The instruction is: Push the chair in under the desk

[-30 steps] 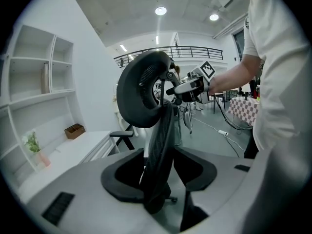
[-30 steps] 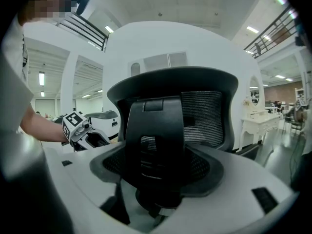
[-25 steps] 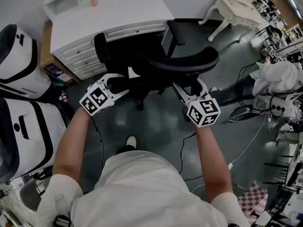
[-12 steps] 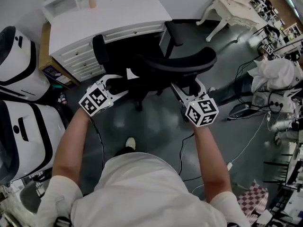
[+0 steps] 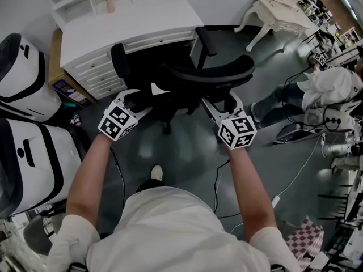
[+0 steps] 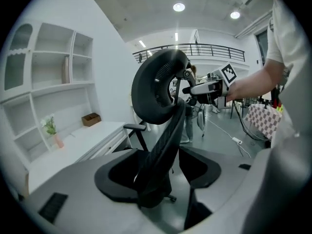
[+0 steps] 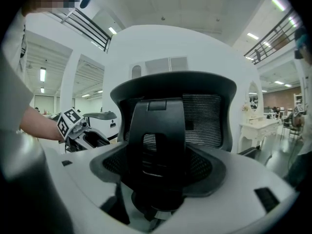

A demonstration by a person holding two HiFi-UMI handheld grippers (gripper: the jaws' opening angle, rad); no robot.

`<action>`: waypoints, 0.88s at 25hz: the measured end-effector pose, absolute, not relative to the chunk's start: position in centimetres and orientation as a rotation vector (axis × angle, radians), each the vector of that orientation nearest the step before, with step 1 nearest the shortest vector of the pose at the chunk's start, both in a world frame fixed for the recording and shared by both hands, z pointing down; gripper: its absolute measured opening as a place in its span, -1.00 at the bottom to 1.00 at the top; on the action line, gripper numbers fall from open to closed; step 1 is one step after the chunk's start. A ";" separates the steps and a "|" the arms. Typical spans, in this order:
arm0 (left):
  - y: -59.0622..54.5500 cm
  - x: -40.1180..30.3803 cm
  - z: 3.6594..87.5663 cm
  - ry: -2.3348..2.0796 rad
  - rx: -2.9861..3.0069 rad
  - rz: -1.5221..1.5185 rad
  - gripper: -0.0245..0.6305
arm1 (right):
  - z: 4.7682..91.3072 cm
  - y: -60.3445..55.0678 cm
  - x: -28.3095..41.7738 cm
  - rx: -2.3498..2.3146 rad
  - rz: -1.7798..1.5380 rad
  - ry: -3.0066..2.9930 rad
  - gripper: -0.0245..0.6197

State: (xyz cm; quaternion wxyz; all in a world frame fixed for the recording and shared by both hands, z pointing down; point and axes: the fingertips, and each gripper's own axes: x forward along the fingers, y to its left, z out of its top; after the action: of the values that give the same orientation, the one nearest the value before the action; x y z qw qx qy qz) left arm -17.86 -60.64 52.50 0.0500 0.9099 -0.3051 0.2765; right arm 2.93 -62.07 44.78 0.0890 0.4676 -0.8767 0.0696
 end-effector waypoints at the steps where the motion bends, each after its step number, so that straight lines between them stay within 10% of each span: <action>1: -60.6 -17.9 52.3 -0.967 2.769 0.841 -0.12 | 44.6 -61.9 3.1 1.397 0.198 -2.611 0.09; 22: -50.9 -14.8 45.7 -1.269 2.695 0.532 -0.18 | 43.9 -51.8 6.2 1.314 0.196 -2.669 0.08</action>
State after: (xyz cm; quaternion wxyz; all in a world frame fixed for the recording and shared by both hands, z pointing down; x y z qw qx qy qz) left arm -14.82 -50.92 45.67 0.0578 0.8892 -0.4185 0.1756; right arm 6.21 -51.78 43.89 0.0803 0.4393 -0.8923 0.0654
